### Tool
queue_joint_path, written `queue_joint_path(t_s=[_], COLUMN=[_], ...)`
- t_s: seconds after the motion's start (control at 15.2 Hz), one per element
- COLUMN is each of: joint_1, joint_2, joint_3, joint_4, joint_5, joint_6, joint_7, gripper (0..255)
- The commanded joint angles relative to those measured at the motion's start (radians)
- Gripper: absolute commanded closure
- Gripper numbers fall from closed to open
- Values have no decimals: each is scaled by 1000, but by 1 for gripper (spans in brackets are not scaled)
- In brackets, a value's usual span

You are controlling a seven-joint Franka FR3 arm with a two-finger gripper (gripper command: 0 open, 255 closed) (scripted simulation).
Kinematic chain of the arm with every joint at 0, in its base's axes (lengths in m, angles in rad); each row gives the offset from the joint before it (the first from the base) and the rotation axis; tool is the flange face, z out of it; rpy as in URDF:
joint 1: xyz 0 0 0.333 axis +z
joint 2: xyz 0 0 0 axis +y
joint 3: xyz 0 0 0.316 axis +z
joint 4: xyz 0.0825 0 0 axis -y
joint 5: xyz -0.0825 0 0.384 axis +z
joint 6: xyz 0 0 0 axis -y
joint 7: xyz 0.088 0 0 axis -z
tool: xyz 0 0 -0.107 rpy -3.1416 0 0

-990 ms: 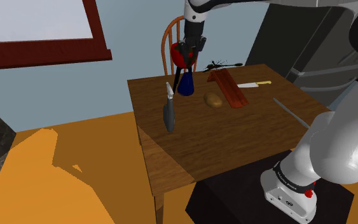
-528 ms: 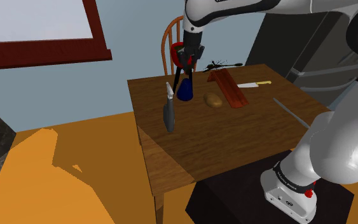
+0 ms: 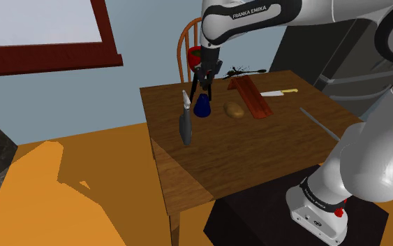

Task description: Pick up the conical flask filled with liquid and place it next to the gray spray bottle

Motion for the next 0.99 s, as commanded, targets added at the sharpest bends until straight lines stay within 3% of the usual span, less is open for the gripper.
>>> queue_joint_path(t_s=[0.0,0.59,0.66,0.92], joint_1=[0,-1,-1,-1], joint_2=[5,12,12,12], joint_3=[0,0,0,0], joint_4=[-18,-32,-32,-32], joint_5=[1,2,2,2], joint_6=[24,45,45,45], joint_7=[-1,-1,-1,-1], gripper=[255,255,0,0])
